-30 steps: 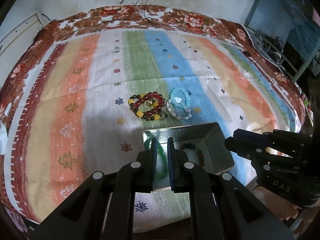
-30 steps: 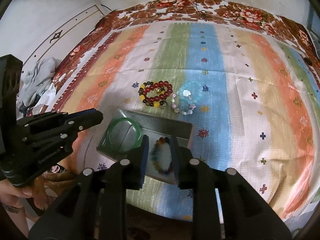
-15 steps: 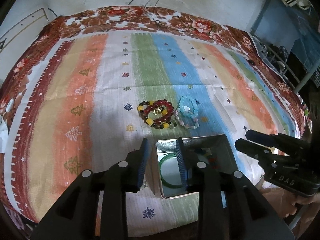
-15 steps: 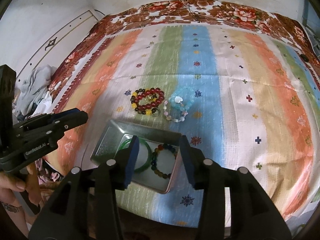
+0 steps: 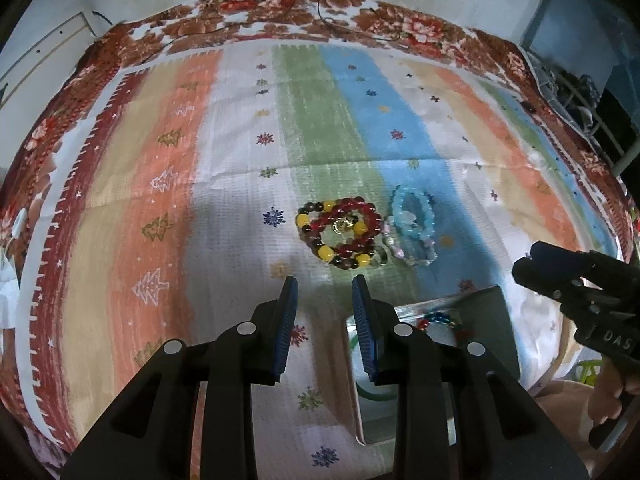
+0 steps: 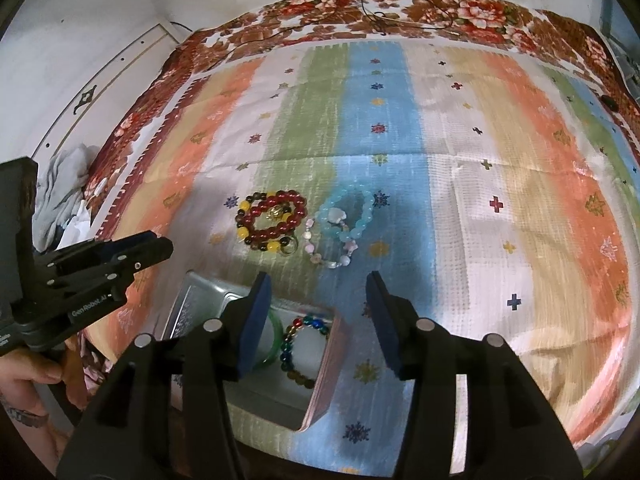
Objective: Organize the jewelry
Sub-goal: 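Move both open tools back to the remaining bracelets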
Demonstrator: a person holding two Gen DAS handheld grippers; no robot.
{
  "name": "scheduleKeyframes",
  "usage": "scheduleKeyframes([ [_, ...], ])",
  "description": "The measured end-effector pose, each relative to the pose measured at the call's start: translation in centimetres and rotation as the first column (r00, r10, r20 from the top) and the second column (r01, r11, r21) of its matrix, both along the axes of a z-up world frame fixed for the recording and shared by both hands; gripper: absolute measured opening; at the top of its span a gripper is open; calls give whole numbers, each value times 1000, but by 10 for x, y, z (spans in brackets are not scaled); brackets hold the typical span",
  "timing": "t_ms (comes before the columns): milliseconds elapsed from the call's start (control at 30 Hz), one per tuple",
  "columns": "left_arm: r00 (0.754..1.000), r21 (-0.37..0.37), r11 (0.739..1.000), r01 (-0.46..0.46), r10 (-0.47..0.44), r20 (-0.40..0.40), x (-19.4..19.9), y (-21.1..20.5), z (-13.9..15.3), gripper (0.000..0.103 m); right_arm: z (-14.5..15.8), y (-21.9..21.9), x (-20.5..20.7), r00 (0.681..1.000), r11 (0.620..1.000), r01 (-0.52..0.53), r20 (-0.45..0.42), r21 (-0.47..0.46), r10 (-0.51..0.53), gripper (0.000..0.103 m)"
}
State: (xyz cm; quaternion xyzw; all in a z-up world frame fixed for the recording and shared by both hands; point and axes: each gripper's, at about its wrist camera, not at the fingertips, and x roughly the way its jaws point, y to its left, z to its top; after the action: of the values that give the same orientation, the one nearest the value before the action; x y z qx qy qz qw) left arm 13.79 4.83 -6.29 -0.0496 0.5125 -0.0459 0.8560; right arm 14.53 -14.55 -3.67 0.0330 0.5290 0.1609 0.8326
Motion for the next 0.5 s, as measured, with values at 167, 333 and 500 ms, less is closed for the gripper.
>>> scheduleKeyframes([
  [167,1000,7,1000,-2,2,-12,12,1,-4,28,-9,-3,14,999,1000,9,-37,16,-8,51],
  [333,999,25,1000,3,-2,-35,27,0,-13,28,-18,1,27,999,1000,7,-52,-4,-7,51],
  [500,998,46,999,5,-2,-59,39,2,-24,28,-27,3,41,998,1000,7,-68,-17,-8,51],
])
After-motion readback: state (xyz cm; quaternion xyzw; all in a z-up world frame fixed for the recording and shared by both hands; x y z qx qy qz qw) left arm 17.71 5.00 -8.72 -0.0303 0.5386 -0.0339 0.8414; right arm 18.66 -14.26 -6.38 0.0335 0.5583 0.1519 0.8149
